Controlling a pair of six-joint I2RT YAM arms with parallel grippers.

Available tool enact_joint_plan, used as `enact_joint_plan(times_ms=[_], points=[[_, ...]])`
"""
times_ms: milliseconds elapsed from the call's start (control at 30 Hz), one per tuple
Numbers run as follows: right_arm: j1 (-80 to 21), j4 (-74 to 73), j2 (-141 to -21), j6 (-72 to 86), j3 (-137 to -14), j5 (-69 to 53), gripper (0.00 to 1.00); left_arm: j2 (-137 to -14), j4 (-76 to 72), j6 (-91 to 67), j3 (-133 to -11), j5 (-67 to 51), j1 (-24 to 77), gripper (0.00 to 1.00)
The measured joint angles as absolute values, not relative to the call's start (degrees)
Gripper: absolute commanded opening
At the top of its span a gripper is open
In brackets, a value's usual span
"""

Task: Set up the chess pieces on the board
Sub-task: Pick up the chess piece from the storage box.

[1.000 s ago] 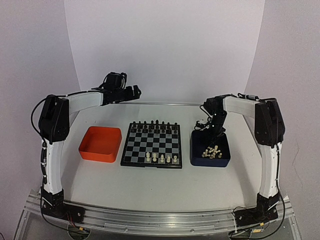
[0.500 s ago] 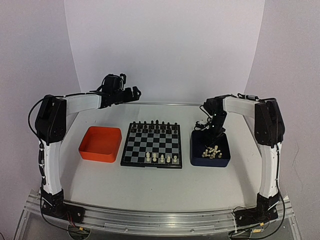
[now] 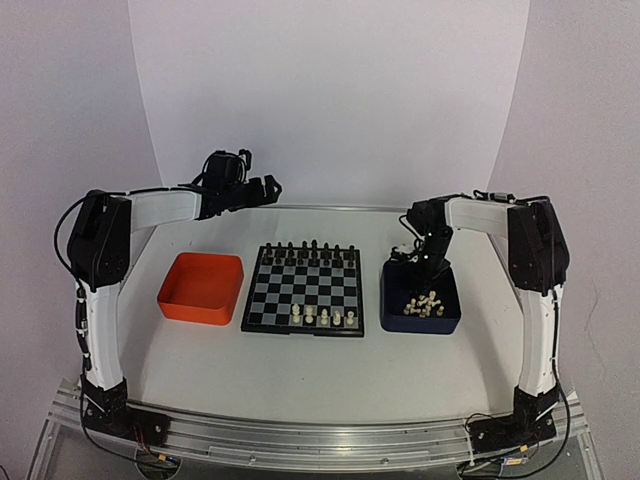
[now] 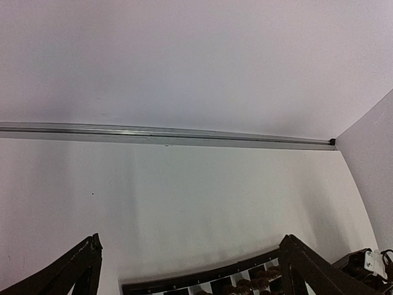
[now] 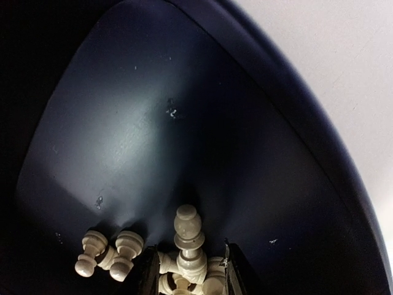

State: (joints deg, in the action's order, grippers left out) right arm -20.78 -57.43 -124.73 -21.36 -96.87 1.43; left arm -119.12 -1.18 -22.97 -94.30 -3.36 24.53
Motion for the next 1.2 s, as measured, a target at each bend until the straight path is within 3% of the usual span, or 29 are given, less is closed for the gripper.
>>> enact_joint_plan(times_ms=[433,767,1200], points=[[-20.78,-54.94,-124.77,-21.37,-94.92,2.12,0.27,-119.09,-1.13,-22.01,-94.3,-3.33,24.53,1.0],[-20.78,-54.13,-125.1,-21.69,-94.7,2.15,0.11,-119.09,-0.95,-20.93,-94.3,-3.33,24.53,1.0],[-20.78,-53.05,-125.13,-22.39,-94.55,1.87,0.0,-117.94,-1.03,-20.84,-94.03,-3.33,24.53,1.0]])
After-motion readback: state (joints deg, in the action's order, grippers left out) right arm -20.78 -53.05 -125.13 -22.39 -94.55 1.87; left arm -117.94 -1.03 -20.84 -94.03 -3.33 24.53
